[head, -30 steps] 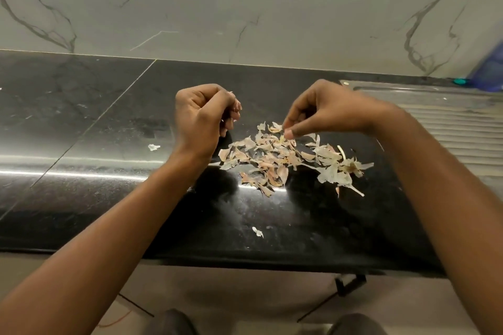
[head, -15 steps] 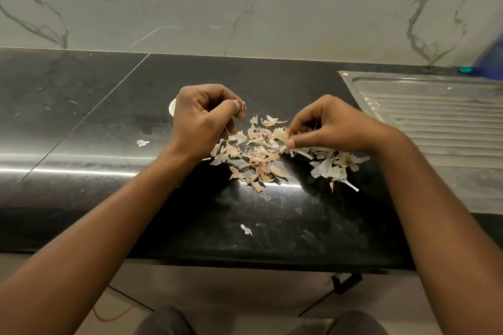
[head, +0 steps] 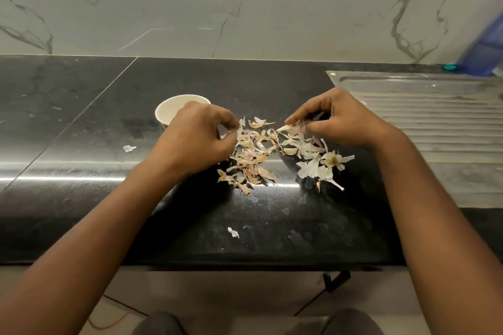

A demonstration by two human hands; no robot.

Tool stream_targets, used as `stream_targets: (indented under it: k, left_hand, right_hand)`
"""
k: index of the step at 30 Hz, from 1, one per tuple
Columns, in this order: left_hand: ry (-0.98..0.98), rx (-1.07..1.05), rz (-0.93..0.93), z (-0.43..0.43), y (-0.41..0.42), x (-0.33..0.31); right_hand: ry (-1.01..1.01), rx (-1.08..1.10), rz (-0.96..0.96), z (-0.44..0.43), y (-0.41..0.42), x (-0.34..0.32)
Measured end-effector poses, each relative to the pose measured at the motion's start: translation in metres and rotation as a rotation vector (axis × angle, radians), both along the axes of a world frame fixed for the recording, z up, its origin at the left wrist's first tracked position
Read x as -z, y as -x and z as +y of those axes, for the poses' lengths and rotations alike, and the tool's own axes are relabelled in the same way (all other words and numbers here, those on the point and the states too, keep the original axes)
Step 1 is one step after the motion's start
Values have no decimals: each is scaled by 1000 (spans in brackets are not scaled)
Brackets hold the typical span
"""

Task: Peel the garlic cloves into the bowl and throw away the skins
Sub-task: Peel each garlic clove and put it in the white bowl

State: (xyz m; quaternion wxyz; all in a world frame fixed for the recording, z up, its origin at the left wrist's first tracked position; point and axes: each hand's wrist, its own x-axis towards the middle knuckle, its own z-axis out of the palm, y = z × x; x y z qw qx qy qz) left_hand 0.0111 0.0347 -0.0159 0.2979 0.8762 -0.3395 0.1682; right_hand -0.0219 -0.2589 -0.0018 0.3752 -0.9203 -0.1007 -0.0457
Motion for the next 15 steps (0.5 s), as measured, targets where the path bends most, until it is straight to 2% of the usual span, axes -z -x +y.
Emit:
stream_targets:
  k: [6, 12, 15]
  left_hand:
    - [-68, -6, 66, -2, 11, -4]
    - [-5, -29, 50, 12, 26, 13]
    - [43, -23, 43, 13, 27, 13]
  right_hand:
    - [-71, -34, 1, -2, 2, -2]
    - [120, -119, 132, 7, 2, 1]
    - [139, -122, 146, 9, 1, 4]
